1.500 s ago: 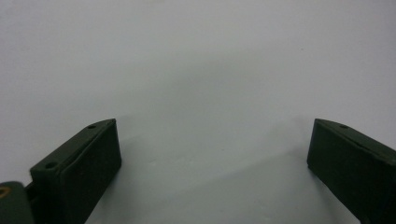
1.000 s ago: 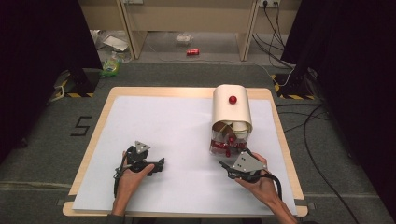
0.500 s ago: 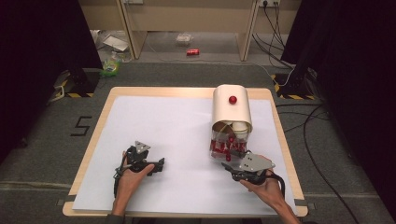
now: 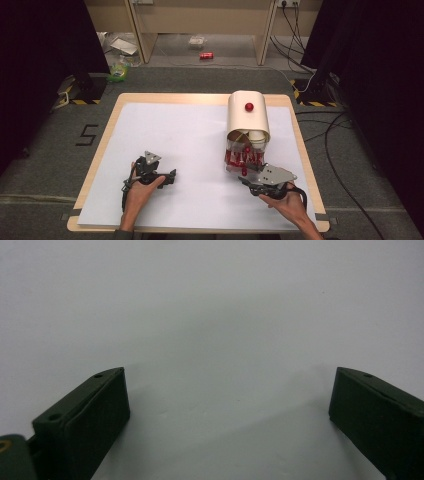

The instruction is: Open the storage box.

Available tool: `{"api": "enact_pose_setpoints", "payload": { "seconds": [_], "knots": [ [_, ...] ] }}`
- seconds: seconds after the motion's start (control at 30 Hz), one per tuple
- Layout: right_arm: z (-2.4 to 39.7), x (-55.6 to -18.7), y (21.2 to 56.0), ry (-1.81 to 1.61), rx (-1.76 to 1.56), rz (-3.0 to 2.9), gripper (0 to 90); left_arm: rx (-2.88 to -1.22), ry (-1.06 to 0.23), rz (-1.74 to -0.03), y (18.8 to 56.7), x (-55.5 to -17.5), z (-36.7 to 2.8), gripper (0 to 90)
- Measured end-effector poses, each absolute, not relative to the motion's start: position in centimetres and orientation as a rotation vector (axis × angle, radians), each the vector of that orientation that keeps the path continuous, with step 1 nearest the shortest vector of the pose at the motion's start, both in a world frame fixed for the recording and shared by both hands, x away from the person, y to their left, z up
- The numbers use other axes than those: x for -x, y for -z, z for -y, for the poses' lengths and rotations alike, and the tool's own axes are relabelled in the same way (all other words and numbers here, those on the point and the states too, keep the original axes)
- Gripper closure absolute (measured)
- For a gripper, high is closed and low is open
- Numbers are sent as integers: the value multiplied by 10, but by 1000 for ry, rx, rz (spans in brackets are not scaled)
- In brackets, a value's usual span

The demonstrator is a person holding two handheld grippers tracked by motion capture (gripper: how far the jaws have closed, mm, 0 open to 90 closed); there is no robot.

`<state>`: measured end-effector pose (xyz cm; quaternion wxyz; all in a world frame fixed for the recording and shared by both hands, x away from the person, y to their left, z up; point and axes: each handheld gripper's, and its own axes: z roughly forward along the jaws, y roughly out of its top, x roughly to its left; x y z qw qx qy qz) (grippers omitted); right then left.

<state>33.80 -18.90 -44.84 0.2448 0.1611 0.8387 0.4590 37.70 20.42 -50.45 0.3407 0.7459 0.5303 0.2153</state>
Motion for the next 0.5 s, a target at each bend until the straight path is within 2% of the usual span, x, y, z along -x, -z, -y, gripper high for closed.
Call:
{"api": "enact_pose_setpoints", "payload": {
  "seconds": [0.5],
  "knots": [
    [188,-320,453,-1250,-408,-2386,564,-1942,-561,-1379,504,-377,-204,21]
  ]
}}
